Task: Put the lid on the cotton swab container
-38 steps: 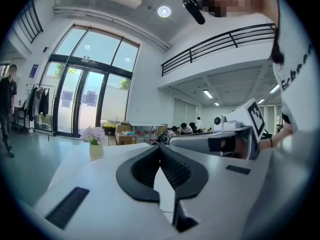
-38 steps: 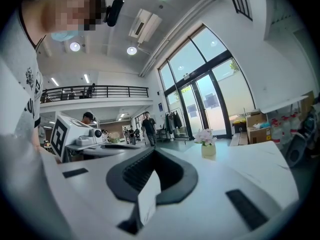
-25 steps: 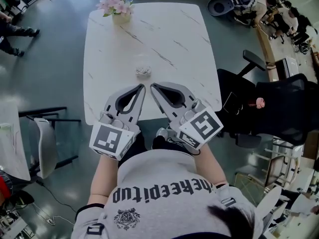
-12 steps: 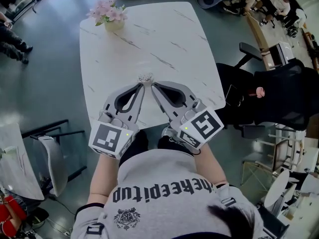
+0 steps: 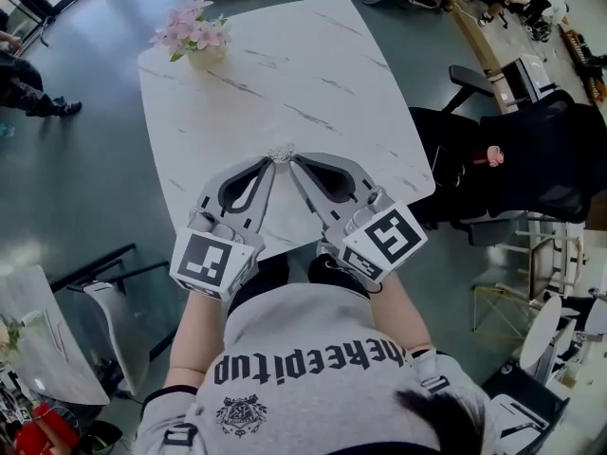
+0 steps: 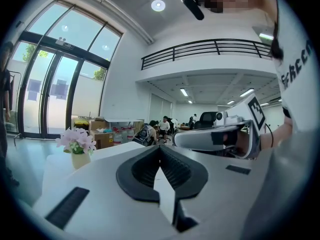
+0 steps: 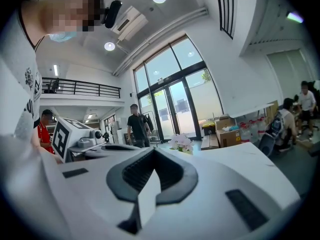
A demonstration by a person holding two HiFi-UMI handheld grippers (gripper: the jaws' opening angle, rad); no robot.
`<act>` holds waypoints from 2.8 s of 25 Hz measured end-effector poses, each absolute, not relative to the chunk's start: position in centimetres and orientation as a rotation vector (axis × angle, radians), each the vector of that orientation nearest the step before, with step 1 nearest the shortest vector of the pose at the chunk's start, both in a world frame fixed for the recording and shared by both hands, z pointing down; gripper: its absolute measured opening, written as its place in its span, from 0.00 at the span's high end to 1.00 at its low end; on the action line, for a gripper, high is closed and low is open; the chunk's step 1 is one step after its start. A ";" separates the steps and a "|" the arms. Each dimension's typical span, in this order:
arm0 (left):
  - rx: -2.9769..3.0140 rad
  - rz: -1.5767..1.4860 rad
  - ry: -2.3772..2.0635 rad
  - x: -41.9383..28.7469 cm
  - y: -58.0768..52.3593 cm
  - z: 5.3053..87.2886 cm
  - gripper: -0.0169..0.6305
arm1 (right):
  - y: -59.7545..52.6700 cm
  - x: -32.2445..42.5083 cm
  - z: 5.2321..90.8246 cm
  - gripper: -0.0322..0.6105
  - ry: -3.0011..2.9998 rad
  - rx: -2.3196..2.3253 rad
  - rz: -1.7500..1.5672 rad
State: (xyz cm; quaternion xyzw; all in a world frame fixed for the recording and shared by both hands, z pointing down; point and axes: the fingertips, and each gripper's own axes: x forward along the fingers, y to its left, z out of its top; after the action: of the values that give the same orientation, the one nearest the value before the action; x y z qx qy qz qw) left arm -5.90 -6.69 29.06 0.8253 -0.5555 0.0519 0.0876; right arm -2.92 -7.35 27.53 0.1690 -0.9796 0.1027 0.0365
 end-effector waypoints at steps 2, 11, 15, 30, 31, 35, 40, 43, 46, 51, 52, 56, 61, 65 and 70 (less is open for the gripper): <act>2.463 0.177 -1.630 -6.2 -6.9 29.5 0.95 | -7.7 -3.1 27.8 0.93 -2.999 0.556 0.327; 2.534 0.220 -1.541 -7.6 -7.9 31.4 0.95 | -8.9 -3.7 29.2 0.93 -2.959 0.709 0.369; 2.562 0.269 -1.492 -8.2 -8.3 33.0 0.95 | -9.3 -3.9 29.9 0.93 -2.935 0.761 0.385; 2.610 0.390 -1.371 -8.4 -9.1 39.5 0.95 | -9.9 -3.5 32.4 0.93 -2.849 0.878 0.434; 2.605 0.388 -1.362 -8.4 -9.0 39.9 0.95 | -9.9 -3.5 32.6 0.93 -2.845 0.880 0.437; 2.588 0.392 -1.333 -8.7 -9.0 41.5 0.94 | -9.8 -3.4 33.4 0.93 -2.829 0.891 0.455; 2.562 0.428 -1.301 -8.8 -9.0 43.5 0.85 | -9.6 -3.2 34.2 0.93 -2.810 0.901 0.474; 2.555 0.456 -1.294 -8.8 -9.0 44.6 0.80 | -9.5 -3.1 34.6 0.93 -2.798 0.907 0.476; 2.562 0.476 -1.265 -8.6 -9.1 45.8 0.75 | -9.4 -3.0 35.0 0.93 -2.792 0.912 0.483; 2.548 0.514 -1.225 -8.2 -9.1 47.5 0.71 | -9.4 -2.9 35.5 0.93 -2.781 0.919 0.495; 2.543 0.515 -1.223 -8.2 -9.2 47.8 0.70 | -9.3 -2.9 35.6 0.93 -2.779 0.920 0.496; 2.528 0.498 -1.218 -7.9 -9.5 48.7 0.68 | -9.2 -2.7 35.9 0.93 -2.771 0.920 0.501; 2.523 0.498 -1.214 -7.6 -9.9 49.5 0.68 | -9.1 -2.6 36.3 0.93 -2.763 0.915 0.504; 2.530 0.484 -1.204 -7.3 -10.0 49.8 0.67 | -9.1 -2.4 36.5 0.93 -2.754 0.917 0.505; 2.557 0.496 -1.193 -6.9 -10.1 50.2 0.67 | -9.1 -2.2 36.7 0.93 -2.745 0.921 0.506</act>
State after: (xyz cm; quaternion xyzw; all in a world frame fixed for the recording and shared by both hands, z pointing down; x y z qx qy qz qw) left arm -6.91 -10.13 50.23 0.8841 -0.4124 0.1713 0.1378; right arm -2.22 -9.07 36.70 0.3117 -0.9291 0.1714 0.1009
